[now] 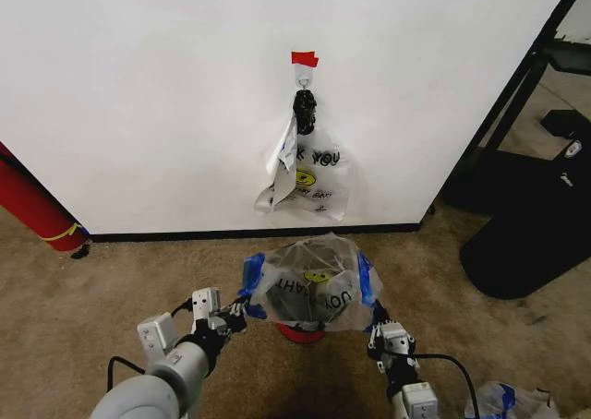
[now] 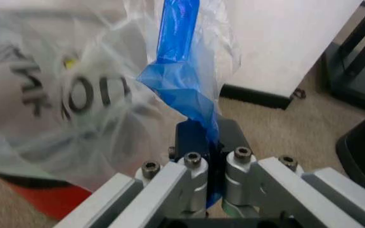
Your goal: Pick up the garbage bag from the wall and place it over the trash bin.
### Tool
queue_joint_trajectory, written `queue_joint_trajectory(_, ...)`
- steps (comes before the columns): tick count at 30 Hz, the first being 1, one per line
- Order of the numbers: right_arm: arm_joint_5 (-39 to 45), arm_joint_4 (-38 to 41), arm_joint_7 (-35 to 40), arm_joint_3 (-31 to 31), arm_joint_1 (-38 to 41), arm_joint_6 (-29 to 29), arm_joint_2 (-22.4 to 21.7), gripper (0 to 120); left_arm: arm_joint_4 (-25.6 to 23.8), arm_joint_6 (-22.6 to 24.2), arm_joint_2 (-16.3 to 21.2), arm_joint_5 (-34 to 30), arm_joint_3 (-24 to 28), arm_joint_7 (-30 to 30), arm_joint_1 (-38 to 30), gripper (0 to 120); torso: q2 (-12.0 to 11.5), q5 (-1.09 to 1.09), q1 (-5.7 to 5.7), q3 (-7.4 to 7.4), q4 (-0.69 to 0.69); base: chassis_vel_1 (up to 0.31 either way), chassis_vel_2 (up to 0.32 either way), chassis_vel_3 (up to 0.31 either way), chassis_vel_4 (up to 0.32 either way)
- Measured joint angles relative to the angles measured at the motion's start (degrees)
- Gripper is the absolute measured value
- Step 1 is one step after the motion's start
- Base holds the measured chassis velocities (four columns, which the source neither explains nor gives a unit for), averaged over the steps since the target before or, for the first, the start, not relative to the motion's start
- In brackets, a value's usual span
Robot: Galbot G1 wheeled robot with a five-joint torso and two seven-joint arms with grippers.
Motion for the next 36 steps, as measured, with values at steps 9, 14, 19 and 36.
queue_joint_trajectory(9,2.31,-3.14,1.34,-0.35,2.71,-3.16,-0.23,0,2.15,2.27,0.6,-2.01,1.59,-2.57,-0.99,0,0.0,0.0,0.0,0.0,0.0,0.0,0.0,0.0,0.0)
queue_joint_trajectory(14,4.57,-5.52,2.21,-0.6,5.45,-5.09,-0.34,0,4.33,2.56,0.41,-2.28,2.78,-2.73,-3.59,0,0.0,0.0,0.0,0.01,0.0,0.0,0.0,0.0,0.0)
queue_joint_trajectory(19,8.5,-9.18,3.45,-1.76,11.32,-7.63,0.13,0,8.76,2.62,-0.89,-2.25,4.49,-2.49,-5.94,0,0.0,-0.01,0.01,0.01,-0.01,0.0,0.0,0.0,0.0)
queue_joint_trajectory(36,17.12,-17.08,5.13,-3.66,22.39,-14.13,0.48,0,16.85,3.29,-2.36,-0.49,8.1,-1.74,-10.45,0,-0.01,0.0,0.01,0.01,0.0,0.0,0.0,0.0,0.0)
